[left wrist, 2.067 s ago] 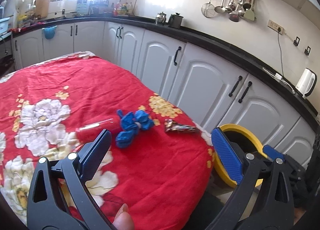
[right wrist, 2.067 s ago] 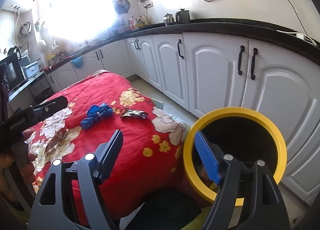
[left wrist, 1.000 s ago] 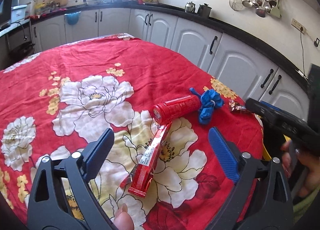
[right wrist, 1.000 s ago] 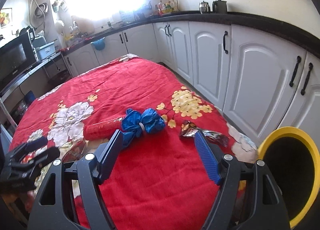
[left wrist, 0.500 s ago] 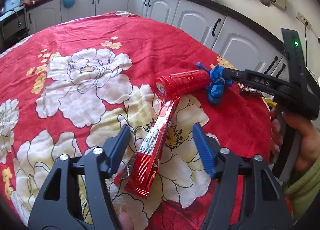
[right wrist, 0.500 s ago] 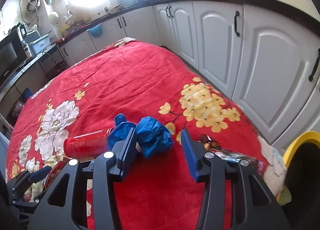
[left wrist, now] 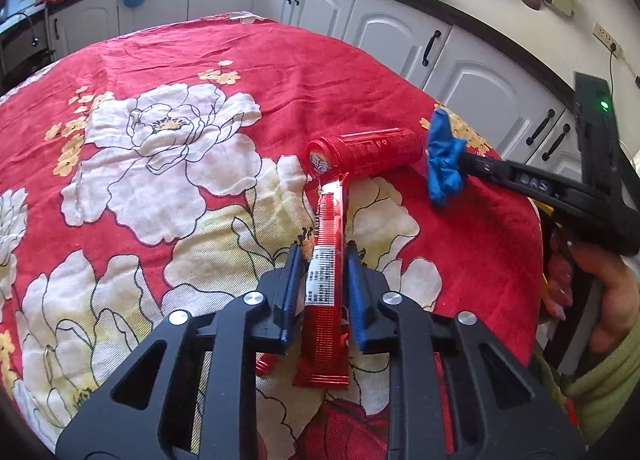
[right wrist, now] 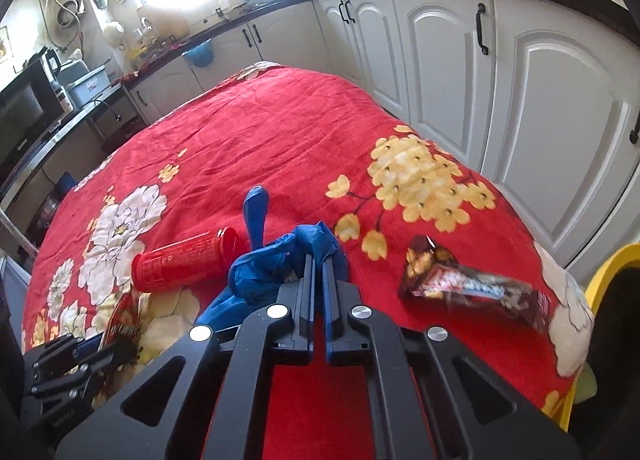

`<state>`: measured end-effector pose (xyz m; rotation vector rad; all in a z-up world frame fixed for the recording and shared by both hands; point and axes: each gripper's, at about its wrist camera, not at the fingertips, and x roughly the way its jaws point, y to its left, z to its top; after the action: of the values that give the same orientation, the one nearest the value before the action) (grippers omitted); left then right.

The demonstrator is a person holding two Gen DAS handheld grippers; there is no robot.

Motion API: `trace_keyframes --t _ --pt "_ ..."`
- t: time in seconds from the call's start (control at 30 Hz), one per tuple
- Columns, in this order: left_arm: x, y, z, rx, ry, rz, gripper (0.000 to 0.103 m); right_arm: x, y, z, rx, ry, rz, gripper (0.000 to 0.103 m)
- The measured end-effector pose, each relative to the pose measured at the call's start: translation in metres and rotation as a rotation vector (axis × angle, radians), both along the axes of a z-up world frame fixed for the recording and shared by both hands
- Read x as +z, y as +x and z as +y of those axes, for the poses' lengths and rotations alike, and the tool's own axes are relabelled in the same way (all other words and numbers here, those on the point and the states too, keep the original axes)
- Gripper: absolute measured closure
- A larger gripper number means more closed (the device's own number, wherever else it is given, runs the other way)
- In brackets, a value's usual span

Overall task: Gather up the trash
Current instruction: 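Grasp the red snack bar wrapper with the left tool while the right tool grasps the blue glove, then carry the red wrapper and blue glove over the yellow-rimmed bin with both tools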

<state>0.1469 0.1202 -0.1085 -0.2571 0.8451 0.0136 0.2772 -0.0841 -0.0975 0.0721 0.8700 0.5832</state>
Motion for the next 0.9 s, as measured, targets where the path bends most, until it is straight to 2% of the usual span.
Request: trace_keyframes --t 0.57,0.9 --pt "0.019 -0.008 -0.022 -0.039 0.067 -0.055 0.093 0.006 -0.06 -0.052 -0.02 0.023 -0.04 0.1" --pt "0.04 -0.007 -0.051 -0.096 0.048 -0.105 0.093 0.02 -0.074 -0.087 -0.065 0.067 -0.059 0.1"
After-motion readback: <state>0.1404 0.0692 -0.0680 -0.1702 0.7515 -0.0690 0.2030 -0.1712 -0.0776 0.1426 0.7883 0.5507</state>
